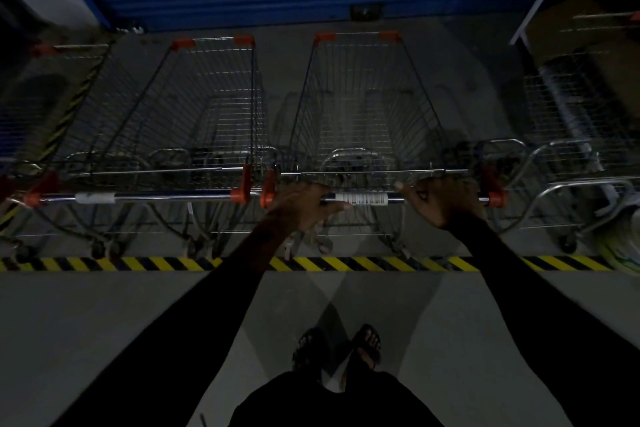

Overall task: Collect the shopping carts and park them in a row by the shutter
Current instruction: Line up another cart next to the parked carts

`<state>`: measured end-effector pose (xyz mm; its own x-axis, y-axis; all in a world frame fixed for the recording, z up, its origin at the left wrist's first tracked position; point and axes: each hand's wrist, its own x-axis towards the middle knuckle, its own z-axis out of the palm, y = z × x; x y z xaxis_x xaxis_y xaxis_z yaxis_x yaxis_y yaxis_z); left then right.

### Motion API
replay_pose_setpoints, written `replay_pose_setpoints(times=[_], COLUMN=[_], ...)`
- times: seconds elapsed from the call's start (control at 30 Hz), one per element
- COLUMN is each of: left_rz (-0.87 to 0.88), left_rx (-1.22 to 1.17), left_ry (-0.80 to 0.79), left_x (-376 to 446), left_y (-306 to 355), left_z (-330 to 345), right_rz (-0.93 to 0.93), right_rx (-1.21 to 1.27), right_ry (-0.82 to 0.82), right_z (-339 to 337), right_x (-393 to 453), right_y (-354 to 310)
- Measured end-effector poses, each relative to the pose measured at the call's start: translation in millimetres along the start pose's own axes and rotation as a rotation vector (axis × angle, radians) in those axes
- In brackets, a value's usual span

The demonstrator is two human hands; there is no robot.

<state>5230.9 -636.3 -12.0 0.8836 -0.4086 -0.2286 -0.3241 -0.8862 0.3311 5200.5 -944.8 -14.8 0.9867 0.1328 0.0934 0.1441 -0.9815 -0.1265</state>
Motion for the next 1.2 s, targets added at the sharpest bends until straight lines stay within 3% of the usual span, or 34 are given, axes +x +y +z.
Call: replay_pose_setpoints(times=[0.27,0.6,1.2], left_rz=[-0.014,0.061,0.123], left_rx=[0.017,0.043,0.123], left_ry=[0.031,0.163,0.258], left_x=[-3,-13,-28], left_y=[-3,0,-8], left_z=[-1,-7,-12], right_rz=[-0.025,0.000,0.136], right_rx=[0.048,-0.029,0.001], right_ry=[-0.042,0.197,0.227], right_z=[-7,2,-8], right_x=[-4,-17,-38], right_y=[-5,1,-32])
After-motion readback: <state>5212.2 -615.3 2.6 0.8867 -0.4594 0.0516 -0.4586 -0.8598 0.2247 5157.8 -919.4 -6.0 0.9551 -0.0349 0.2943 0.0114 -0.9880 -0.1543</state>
